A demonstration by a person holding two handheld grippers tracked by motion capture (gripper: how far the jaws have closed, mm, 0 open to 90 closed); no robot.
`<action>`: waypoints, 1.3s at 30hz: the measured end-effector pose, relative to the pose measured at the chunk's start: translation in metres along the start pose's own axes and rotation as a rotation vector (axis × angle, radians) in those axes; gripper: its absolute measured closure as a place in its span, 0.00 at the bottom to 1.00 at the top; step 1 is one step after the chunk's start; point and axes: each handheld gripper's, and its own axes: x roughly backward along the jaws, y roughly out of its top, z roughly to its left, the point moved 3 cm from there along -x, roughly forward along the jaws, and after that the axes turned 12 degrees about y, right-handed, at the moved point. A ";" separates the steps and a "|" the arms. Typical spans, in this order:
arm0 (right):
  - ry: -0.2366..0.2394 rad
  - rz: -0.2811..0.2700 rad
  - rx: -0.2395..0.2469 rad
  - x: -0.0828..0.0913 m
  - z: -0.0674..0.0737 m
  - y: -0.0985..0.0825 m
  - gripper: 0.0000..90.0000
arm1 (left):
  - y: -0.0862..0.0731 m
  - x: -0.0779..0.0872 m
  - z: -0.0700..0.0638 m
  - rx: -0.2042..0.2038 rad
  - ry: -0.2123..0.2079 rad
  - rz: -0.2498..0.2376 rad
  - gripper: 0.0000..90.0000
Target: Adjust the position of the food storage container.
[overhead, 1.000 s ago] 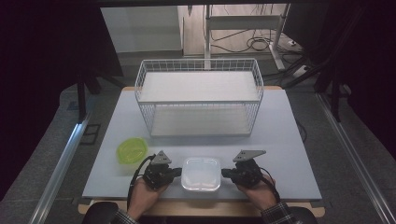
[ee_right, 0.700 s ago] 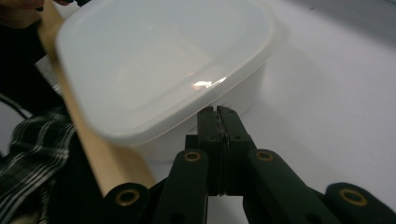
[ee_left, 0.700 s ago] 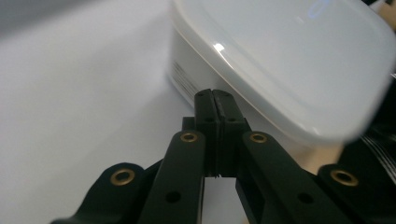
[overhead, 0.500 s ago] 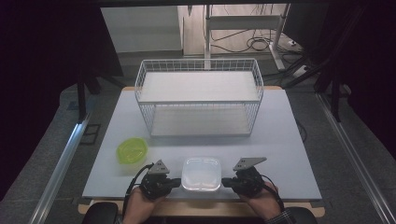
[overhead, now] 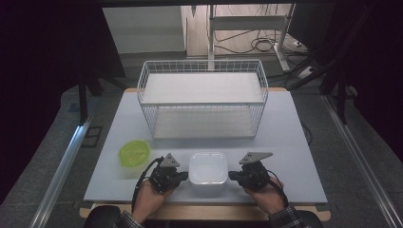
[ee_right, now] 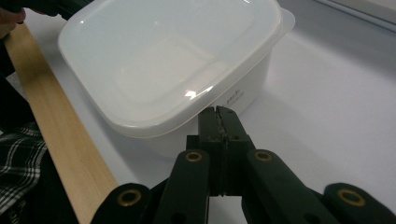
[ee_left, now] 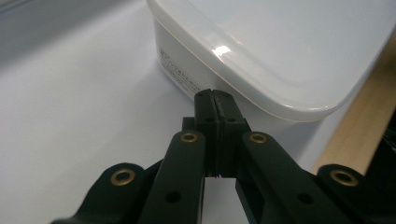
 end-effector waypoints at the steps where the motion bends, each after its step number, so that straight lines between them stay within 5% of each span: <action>1: -0.001 0.000 0.001 -0.001 -0.001 0.002 1.00 | 0.001 -0.001 0.002 0.002 0.002 0.000 1.00; 11: -0.011 -0.001 0.019 -0.006 -0.009 0.005 0.96 | 0.002 -0.005 0.010 -0.005 -0.015 -0.007 0.98; 17: -0.024 -0.010 0.047 0.000 -0.008 0.003 0.85 | 0.000 0.004 0.016 -0.005 0.020 -0.065 0.78; 26: -0.033 -0.059 0.066 0.016 -0.015 -0.003 0.55 | -0.013 0.017 0.021 -0.048 0.044 -0.145 0.30; 31: -0.037 -0.061 0.061 0.016 -0.021 -0.007 0.42 | -0.015 0.019 0.022 -0.024 0.037 -0.136 0.24; 39: -0.044 -0.080 0.049 0.017 -0.022 -0.007 0.34 | -0.015 0.020 0.025 -0.014 0.036 -0.142 0.15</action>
